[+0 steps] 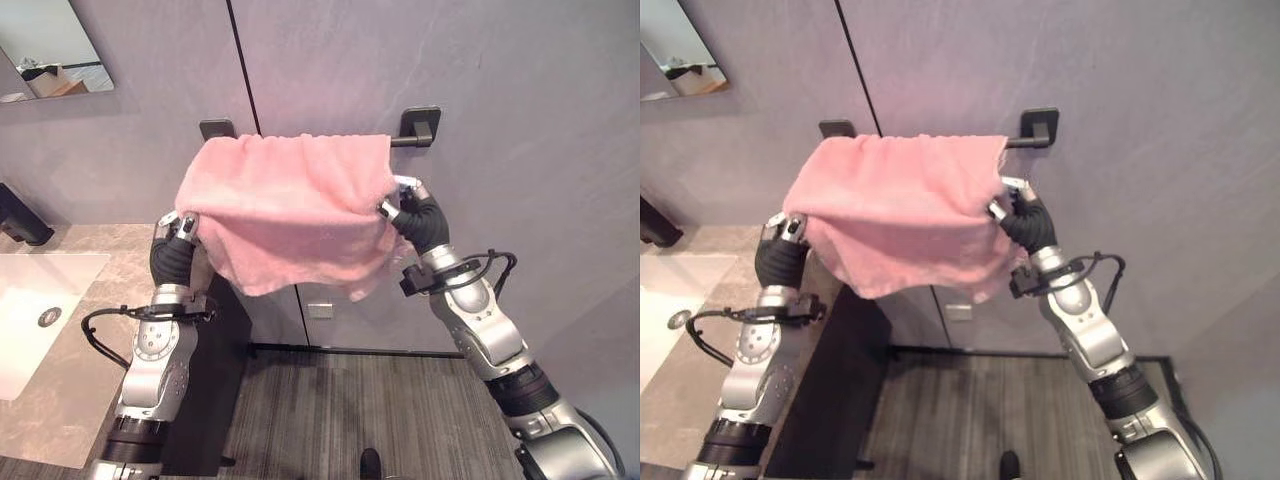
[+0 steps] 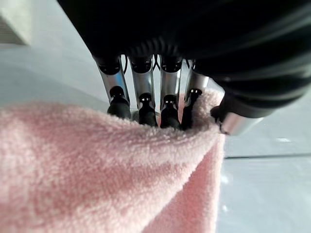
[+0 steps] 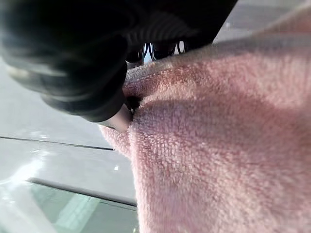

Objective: Put brush and paste in cup on sink, flatten towel.

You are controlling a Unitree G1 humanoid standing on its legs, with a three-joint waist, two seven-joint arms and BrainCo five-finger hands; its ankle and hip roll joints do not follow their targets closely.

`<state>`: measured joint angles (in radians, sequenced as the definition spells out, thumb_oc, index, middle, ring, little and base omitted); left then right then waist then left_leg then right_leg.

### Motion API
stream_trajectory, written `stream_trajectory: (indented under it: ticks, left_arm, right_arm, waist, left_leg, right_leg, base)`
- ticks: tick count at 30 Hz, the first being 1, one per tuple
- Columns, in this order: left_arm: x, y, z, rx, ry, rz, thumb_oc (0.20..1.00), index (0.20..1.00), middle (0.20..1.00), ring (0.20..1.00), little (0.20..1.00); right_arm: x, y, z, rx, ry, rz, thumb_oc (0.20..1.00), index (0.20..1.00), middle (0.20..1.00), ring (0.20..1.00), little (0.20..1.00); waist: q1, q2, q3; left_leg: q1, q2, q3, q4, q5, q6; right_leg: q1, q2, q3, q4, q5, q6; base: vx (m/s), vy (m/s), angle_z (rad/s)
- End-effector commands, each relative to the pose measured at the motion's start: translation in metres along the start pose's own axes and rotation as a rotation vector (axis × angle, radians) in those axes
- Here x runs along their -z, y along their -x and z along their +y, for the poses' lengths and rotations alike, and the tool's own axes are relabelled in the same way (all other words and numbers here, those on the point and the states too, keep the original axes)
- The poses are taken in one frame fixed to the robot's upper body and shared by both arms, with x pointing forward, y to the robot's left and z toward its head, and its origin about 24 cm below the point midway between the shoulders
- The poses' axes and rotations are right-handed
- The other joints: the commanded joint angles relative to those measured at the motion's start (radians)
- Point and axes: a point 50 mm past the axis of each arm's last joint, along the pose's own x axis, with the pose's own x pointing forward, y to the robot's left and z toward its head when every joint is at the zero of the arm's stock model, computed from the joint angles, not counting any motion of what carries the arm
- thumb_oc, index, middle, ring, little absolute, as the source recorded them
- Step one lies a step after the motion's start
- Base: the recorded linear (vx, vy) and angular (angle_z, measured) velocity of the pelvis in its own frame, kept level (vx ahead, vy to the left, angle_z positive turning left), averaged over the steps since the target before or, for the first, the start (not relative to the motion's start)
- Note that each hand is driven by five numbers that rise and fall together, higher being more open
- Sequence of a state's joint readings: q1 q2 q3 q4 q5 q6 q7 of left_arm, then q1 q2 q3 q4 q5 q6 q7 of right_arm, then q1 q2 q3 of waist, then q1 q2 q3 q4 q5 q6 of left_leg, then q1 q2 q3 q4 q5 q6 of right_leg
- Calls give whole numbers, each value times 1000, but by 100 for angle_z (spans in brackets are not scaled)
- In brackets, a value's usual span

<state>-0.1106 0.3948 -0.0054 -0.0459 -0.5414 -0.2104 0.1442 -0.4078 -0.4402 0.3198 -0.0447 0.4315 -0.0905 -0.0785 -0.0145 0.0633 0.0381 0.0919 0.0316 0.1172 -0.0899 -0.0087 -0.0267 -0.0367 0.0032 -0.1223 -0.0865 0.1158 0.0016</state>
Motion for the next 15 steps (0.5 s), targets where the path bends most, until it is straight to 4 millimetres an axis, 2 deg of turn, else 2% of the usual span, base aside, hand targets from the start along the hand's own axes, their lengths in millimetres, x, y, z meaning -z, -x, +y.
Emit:
stream_trajectory:
  ticks: [1,2,6,9,10,11,13,14,15]
  left_arm:
    - [-8,-9,11,-12,-37,-45,200,200,200,200,200]
    - [6,-4,13,-9,-56,26,200,200,200,200,200]
    - [0,-8,10,24,-75,4,200,200,200,200,200]
    - [-17,-18,5,45,-75,-73,200,200,200,200,200]
    - [-17,-19,5,45,-75,-74,200,200,200,200,200]
    - [-28,-28,1,51,-92,-130,200,200,200,200,200]
    - [-41,-39,-4,56,-114,-187,200,200,200,200,200]
    - [-56,-49,-9,54,-137,-253,200,200,200,200,200]
    - [-57,-50,-9,54,-137,-255,200,200,200,200,200]
  right_arm:
    - [-3,-6,-1,21,-65,-45,200,200,200,200,200]
    - [9,0,-2,29,-57,15,200,200,200,200,200]
    - [6,-3,-3,20,-33,3,200,200,200,200,200]
    - [-12,-14,-3,6,-16,-71,200,200,200,200,200]
    - [-12,-14,-3,6,-16,-72,200,200,200,200,200]
    - [-25,-22,-1,0,-22,-128,200,200,200,200,200]
    - [-35,-28,1,-14,-20,-170,200,200,200,200,200]
    - [-47,-34,4,-20,-24,-220,200,200,200,200,200]
    - [-48,-34,3,-19,-23,-221,200,200,200,200,200]
  waist:
    - [7,-51,-76]
    - [6,-51,-71]
    - [5,-51,-68]
    - [4,-55,-71]
    - [5,-56,-69]
    - [4,-57,-74]
    - [0,-58,-79]
    - [-5,-58,-87]
    - [-4,-59,-86]
  left_leg:
    - [-3,-37,28,23,6,-4]
    - [-3,-39,28,41,-5,-1]
    - [-3,-40,28,64,-18,1]
    - [0,-43,27,71,-24,2]
    - [1,-43,27,70,-24,2]
    - [5,-42,29,67,-24,1]
    - [12,-41,31,59,-22,-1]
    - [18,-39,33,51,-19,-2]
    - [18,-39,33,50,-19,-2]
  right_leg:
    - [106,-57,-5,8,-103,81]
    - [115,-58,-5,13,-109,78]
    - [122,-59,-5,24,-118,76]
    - [130,-59,-3,25,-121,77]
    - [131,-59,-3,25,-121,77]
    - [133,-58,-2,24,-122,78]
    - [134,-56,0,24,-123,78]
    - [132,-54,2,26,-124,79]
    - [132,-54,2,26,-125,79]
  base:
    - [0,0,0]
    - [0,0,0]
    - [0,0,0]
    - [0,0,0]
    - [0,0,0]
    - [0,0,0]
    - [0,0,0]
    - [0,0,0]
    - [0,0,0]
